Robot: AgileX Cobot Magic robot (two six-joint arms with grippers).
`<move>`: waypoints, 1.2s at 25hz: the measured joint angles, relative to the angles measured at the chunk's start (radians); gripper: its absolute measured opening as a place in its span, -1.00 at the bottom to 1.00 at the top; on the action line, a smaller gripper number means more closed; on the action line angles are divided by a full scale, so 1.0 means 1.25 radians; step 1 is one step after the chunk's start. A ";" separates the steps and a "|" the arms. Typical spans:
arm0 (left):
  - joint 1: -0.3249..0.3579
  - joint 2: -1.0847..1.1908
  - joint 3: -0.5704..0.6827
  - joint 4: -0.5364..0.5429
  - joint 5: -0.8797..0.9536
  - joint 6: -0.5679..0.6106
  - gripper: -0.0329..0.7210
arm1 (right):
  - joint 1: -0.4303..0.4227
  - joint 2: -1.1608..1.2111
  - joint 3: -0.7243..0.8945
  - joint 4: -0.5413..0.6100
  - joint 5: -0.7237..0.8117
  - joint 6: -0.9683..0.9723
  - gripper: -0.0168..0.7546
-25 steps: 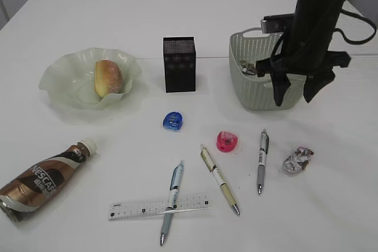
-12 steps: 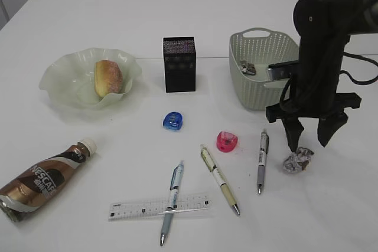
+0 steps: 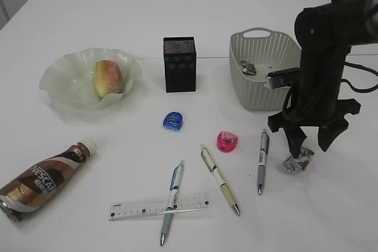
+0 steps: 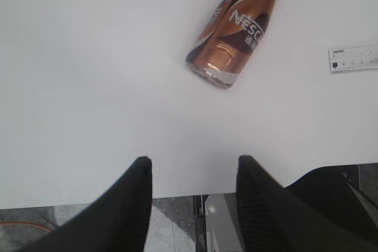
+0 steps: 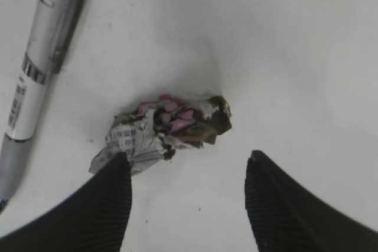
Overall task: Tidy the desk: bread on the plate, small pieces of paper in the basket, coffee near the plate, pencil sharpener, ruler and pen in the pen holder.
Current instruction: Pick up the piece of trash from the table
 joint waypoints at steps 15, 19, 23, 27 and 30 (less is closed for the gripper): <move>0.000 0.000 0.000 0.005 0.000 0.000 0.00 | 0.000 0.046 0.001 -0.016 -0.056 -0.001 0.20; 0.000 0.000 0.000 0.005 0.000 0.000 0.00 | 0.000 0.046 0.001 -0.017 -0.062 -0.002 0.20; 0.000 0.000 0.000 0.008 0.000 0.000 0.00 | 0.000 0.046 0.001 -0.017 -0.068 -0.003 0.20; 0.000 0.000 0.000 0.010 0.000 0.000 0.00 | 0.000 0.046 0.001 -0.017 -0.076 -0.003 0.19; 0.000 0.000 0.000 0.010 0.000 0.000 0.00 | 0.000 0.046 0.001 -0.017 -0.081 -0.003 0.18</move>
